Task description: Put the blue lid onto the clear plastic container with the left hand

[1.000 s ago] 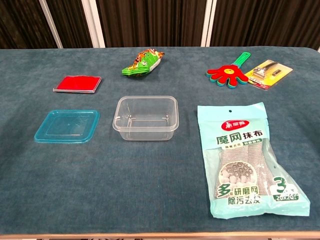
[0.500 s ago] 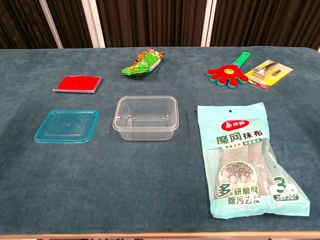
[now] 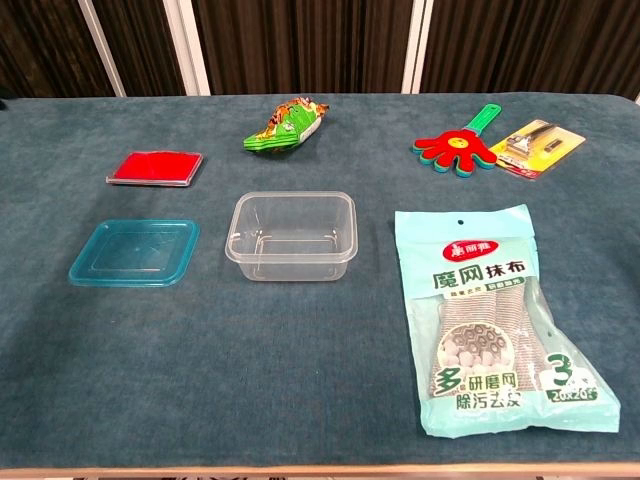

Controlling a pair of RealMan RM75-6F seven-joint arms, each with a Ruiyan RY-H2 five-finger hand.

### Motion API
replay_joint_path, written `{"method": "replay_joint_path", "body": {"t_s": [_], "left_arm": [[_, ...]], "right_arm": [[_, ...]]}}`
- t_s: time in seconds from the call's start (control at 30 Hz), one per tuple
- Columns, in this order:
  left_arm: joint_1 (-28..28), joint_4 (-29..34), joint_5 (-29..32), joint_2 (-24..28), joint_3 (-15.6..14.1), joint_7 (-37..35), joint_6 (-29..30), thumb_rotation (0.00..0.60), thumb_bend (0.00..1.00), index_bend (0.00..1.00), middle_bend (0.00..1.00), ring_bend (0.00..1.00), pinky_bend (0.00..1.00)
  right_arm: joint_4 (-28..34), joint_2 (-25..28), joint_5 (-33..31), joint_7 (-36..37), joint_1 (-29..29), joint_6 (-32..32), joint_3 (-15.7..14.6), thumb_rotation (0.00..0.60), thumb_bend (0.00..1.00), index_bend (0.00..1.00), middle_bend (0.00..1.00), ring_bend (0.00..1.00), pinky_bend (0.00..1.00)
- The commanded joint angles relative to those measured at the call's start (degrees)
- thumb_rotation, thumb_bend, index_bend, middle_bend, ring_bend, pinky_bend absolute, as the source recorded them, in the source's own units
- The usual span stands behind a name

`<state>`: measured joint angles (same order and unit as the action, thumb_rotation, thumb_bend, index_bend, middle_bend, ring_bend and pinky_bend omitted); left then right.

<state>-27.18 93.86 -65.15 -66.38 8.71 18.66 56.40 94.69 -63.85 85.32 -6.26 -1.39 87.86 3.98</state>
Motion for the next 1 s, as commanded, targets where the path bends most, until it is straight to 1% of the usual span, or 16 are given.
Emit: {"method": "replay_joint_path", "body": {"t_s": [0.03,0.17,0.27,0.4,0.57,0.7,1.0], "left_arm": [[-5.1,1.9,6.3,-1.9,0.8,7.1,-4.4,0.600,0.07,0.02,0.07,0.01,0.03],[-7.6,3.0,12.1,-3.7,0.0,10.6,-7.1,0.600,0.06,0.01,0.07,0.01,0.03],[-9.7,2.7,15.6,-6.0,-1.4,14.3,-7.4,0.600,0.06,0.01,0.07,0.01,0.03],[-11.3,2.1,18.6,-9.0,-2.6,17.1,-6.3,0.600,0.05,0.01,0.07,0.01,0.03],[-12.8,-0.1,21.4,-12.7,-3.9,20.3,-4.2,0.600,0.05,0.01,0.07,0.01,0.03],[-13.8,-1.9,22.8,-15.2,-4.3,21.7,-3.1,0.600,0.05,0.01,0.07,0.01,0.03],[-15.6,-3.5,23.3,-17.9,-4.9,24.2,-0.6,0.600,0.05,0.01,0.06,0.00,0.03]], "right_arm": [[0.1,0.1,-0.2,-0.1,0.0,0.0,0.0,0.600,0.34,0.00,0.01,0.00,0.00],[0.2,0.2,-0.5,-0.3,0.2,0.1,0.1,0.600,0.34,0.00,0.01,0.00,0.00],[0.3,0.2,-0.5,-0.4,0.3,0.2,0.1,0.600,0.34,0.00,0.01,0.00,0.00],[0.3,0.3,-0.7,-0.2,0.3,0.3,0.3,0.600,0.34,0.00,0.01,0.00,0.00],[0.4,0.4,-0.6,-0.2,0.3,0.3,0.3,0.600,0.34,0.00,0.01,0.00,0.00],[0.5,0.4,-0.6,-0.3,0.3,0.2,0.2,0.600,0.34,0.00,0.01,0.00,0.00],[0.6,0.4,-0.7,-0.4,0.2,0.1,0.3,0.600,0.34,0.00,0.01,0.00,0.00]]}}
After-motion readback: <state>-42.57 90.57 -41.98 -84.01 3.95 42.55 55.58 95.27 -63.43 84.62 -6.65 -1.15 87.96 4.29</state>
